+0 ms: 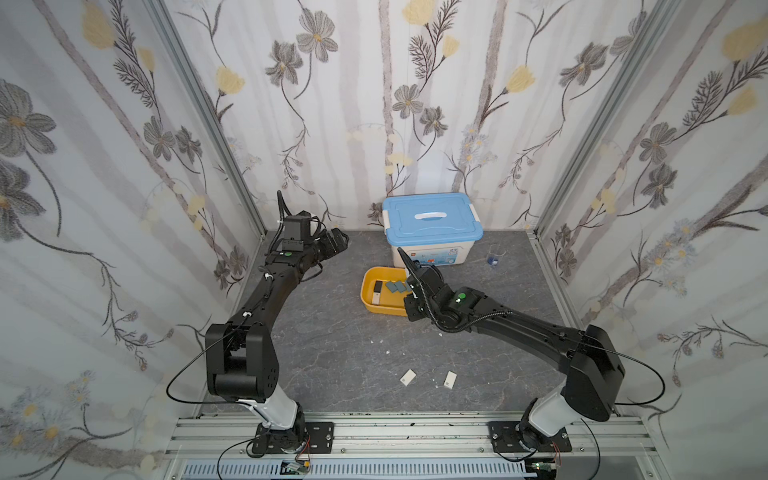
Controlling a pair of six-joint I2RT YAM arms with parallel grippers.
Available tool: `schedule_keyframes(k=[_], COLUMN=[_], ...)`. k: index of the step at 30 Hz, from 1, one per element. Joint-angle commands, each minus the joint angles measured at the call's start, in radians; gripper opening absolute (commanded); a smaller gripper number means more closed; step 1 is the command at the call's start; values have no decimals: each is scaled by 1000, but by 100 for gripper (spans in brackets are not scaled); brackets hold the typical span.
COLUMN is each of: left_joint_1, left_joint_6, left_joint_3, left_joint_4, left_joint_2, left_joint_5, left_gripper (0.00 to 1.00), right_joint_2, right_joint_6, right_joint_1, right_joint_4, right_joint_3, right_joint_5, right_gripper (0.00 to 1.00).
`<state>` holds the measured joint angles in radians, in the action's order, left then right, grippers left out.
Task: Put the eraser in the storage box
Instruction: Place the eraser in the storage box.
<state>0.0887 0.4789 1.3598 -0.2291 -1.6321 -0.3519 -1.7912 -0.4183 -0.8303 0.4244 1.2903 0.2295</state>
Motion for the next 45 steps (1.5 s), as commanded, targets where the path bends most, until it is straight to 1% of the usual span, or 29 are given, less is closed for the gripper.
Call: schedule_keyframes(k=[1,3,4,5,11,19,36,45], left_joint_1=[-2,-4,-3,-3,-3,-4,-4,-7], left_joint_6=[2,3,3,2,-8,-9,-15,-19], left_joint_3=[28,44,51,62,87,86,85,69], left_joint_4=[25,23,21,20,2,-3,-8,-6], left_joint_2=[-19,-34,-42,-50,-83,-103,-103,-87], left_joint_5=[2,0,-1,-3,-4,-2,1,6], left_gripper=[100,100,100,100,100,100,100,100], right_joint_2=[-62,-98,-120,-142,-226,-286,-217,-189], right_joint_6=[58,65,70,72,82,90,78,76], right_joint_1=[35,48,89,103,156,163,141,135], right_joint_4=[-80,-105,-114,-120,-157,-170,-188,-170], right_joint_3=[41,52,59,70,88,84,-56,-71], right_joint_5=[-9,-12,-17,-18,-32,-50,-71,-62], right_gripper=[25,25,25,25,24,24,23,23])
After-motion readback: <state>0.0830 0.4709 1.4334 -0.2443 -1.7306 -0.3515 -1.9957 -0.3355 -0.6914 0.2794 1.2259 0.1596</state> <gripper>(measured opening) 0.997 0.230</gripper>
